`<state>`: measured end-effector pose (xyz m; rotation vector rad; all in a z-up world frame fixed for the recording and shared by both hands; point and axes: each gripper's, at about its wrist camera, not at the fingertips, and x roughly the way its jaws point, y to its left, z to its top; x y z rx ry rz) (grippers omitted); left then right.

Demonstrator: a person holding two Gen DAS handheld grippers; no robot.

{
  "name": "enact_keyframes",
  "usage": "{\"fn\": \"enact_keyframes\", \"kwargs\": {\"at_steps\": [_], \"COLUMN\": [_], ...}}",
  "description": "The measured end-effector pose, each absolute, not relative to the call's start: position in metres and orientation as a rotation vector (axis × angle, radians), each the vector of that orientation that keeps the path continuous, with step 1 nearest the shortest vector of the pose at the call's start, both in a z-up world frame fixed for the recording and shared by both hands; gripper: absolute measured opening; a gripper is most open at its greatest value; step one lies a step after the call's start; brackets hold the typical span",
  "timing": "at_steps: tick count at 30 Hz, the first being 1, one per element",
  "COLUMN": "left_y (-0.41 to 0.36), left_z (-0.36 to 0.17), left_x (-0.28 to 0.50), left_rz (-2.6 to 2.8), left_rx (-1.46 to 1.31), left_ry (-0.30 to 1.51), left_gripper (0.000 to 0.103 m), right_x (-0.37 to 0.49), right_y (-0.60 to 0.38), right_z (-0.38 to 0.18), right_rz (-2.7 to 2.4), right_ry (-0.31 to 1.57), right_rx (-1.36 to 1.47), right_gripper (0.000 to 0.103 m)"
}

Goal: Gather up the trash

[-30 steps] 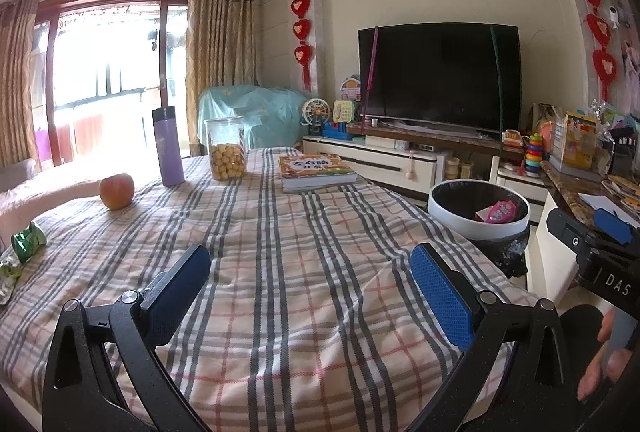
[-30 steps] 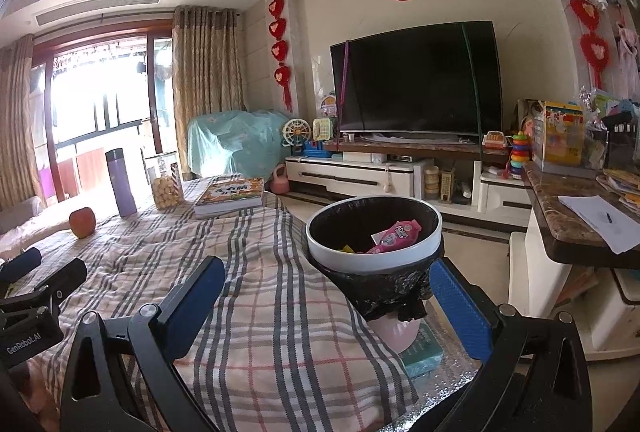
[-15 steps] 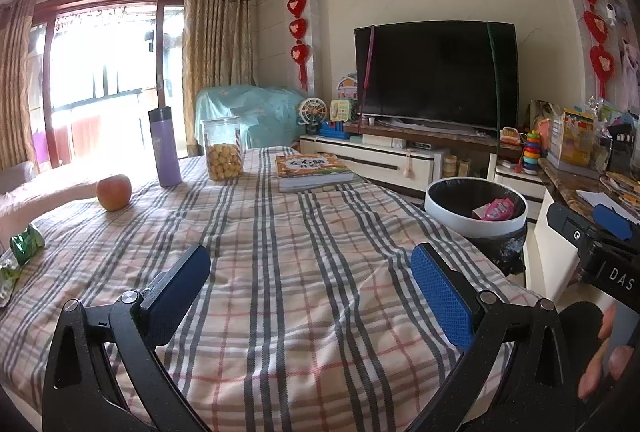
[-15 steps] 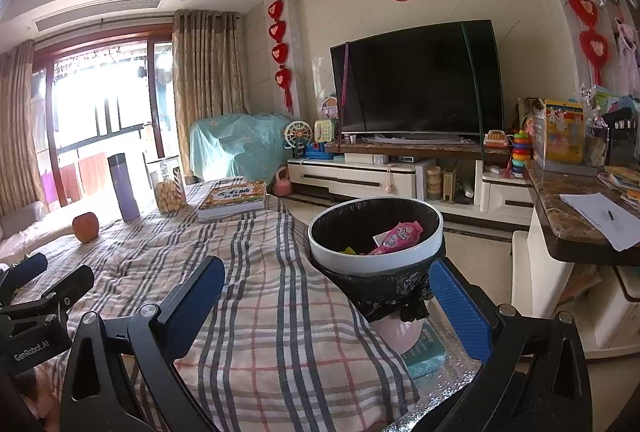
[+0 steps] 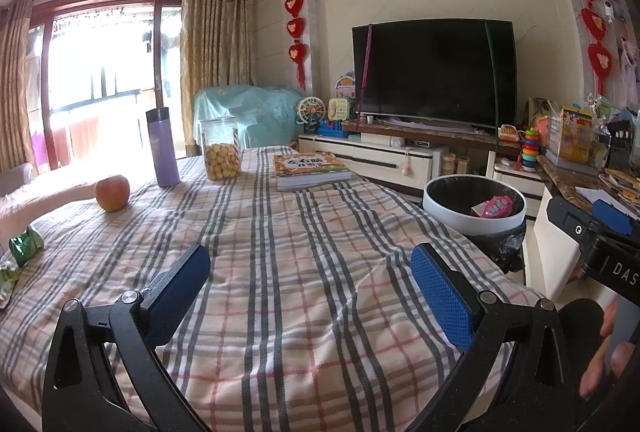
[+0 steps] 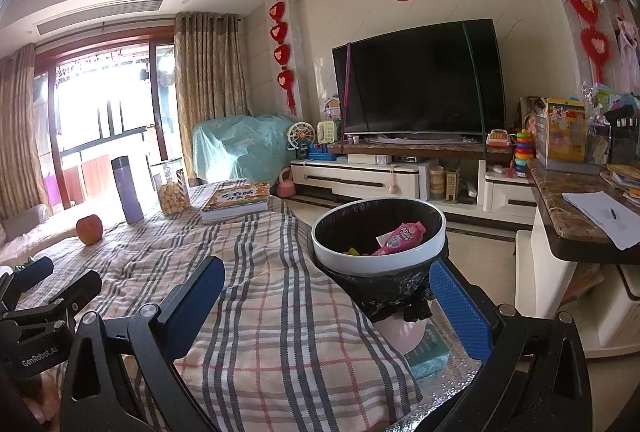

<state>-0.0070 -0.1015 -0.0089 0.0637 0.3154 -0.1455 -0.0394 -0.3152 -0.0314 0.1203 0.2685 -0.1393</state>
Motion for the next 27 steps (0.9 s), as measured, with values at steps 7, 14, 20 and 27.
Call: {"fn": "enact_keyframes", "kwargs": {"at_steps": [7,14,20,27], "left_y": [-0.1021,-0.1018,-0.1015,-0.1015], "left_z": [-0.0095,-0.0106,-0.0123,-0.0129], "left_x": [-0.0075,-0.0072,-0.0057,-0.0056], "left_rz": [-0.151,-0.151,-0.152,-0.153], "left_rx": [0.066,0.067,0.070,0.071], "left_ry": [0.314,0.317,0.323,0.324], "left_gripper": [0.103,0.103,0.103,0.103], "right_x": [-0.0391,-0.0394,-0.0393,-0.0401], "right_y": [-0.3152,-0.3146,-0.3093,-0.3091], "right_z": [-0.0316,-0.0314,-0.0308,-0.0304], "right_rz": [-0.138,-0.137,-0.130,-0.129], "right_ry": [0.268,0.267,0.269,0.268], "right_rx": [0.122,0.123,0.128,0.130], "right_gripper": [0.103,0.103,0.103,0.103]}}
